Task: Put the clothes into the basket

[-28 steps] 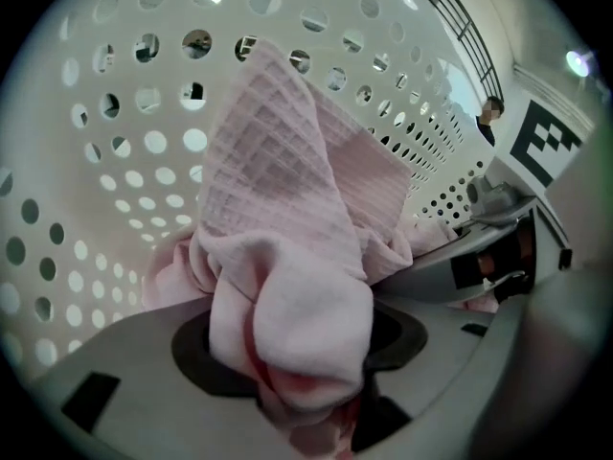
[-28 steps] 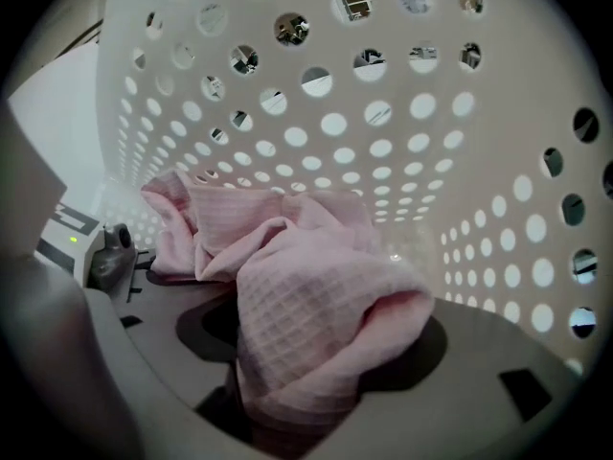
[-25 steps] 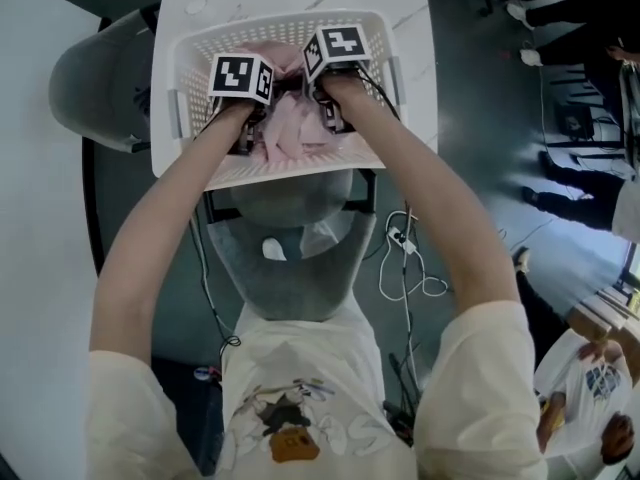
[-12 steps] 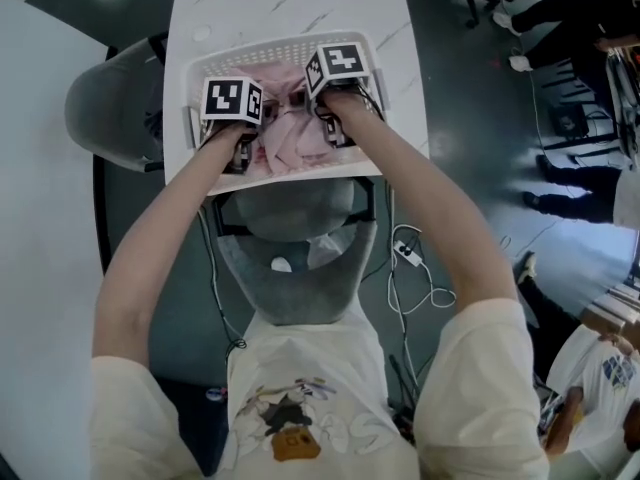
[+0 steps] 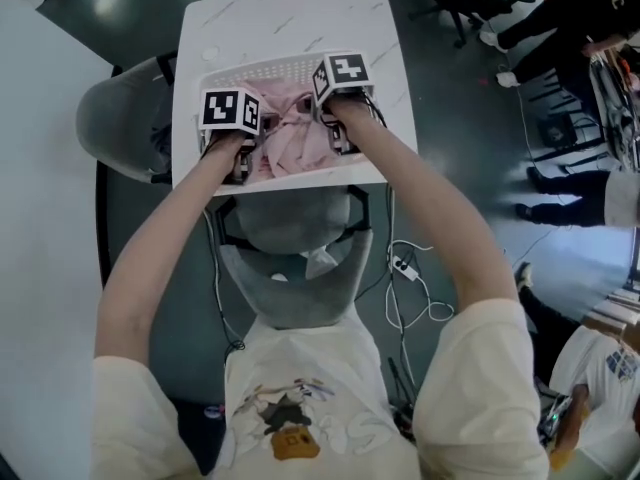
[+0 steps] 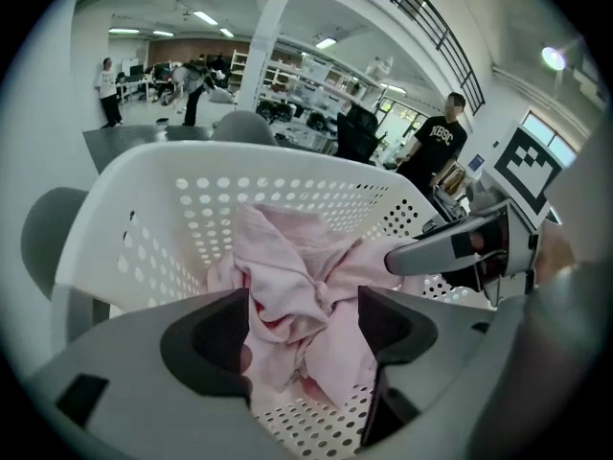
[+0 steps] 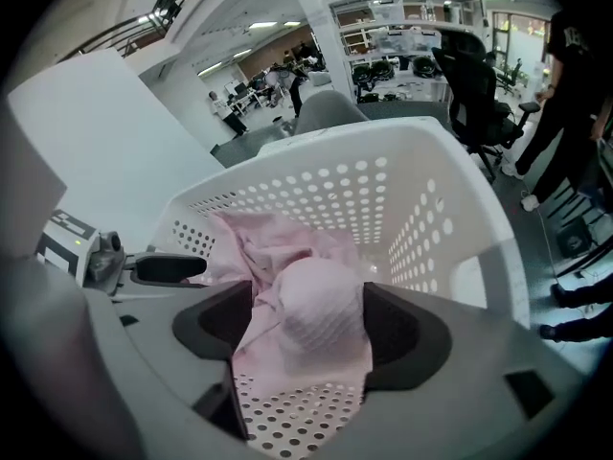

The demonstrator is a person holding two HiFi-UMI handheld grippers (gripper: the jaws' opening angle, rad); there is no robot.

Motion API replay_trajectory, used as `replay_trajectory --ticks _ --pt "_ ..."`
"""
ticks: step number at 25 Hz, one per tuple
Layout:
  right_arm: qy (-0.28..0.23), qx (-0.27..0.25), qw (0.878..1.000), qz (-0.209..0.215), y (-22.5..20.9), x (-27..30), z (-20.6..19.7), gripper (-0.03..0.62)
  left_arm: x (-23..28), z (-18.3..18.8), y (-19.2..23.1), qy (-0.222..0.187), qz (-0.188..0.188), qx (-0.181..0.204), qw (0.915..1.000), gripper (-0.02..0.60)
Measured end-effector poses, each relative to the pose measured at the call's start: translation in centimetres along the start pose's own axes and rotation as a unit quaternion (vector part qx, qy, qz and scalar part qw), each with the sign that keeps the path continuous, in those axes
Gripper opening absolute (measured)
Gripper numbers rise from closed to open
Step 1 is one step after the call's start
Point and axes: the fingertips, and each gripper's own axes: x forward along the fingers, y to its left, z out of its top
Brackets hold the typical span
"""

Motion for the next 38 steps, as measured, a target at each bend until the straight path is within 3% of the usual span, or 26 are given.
replay_trajectory --ticks 9,16,25,33,36,38 --pt "-0.028 -0.010 0.999 -0.013 1.8 -3.8 -0.2 0.345 -4.3 1.4 -3.1 -0.029 -0.008 0.031 0.9991 0.356" --pt "-0.069 -0.010 0.997 -0.016 2.8 -6.9 -1.6 0.345 -7.3 0.3 -4.5 -0.039 -0.006 0.042 0.9984 0.354" --pt "-0.130 -0.064 0.989 -0.020 5.1 -11.0 -4.2 0.344 -11.3 -1.0 -6.0 -0.073 -0.010 0.050 0.9960 0.348" --pt "-0.210 -0.071 0.975 0.010 8.4 -14.4 -5.1 0.344 -15.2 -1.4 -6.5 -0.122 0.001 0.071 0.9900 0.255" --pt "-0.231 -0.094 0.968 0.007 9.6 -15.5 -6.1 0.342 -16.8 -1.8 -7.0 -0.134 0.009 0.094 0.9865 0.234" --pt "-0.247 -0.121 0.961 0.006 10.8 -16.2 -6.8 0.333 -17.9 -2.2 -6.9 -0.150 0.026 0.105 0.9828 0.179"
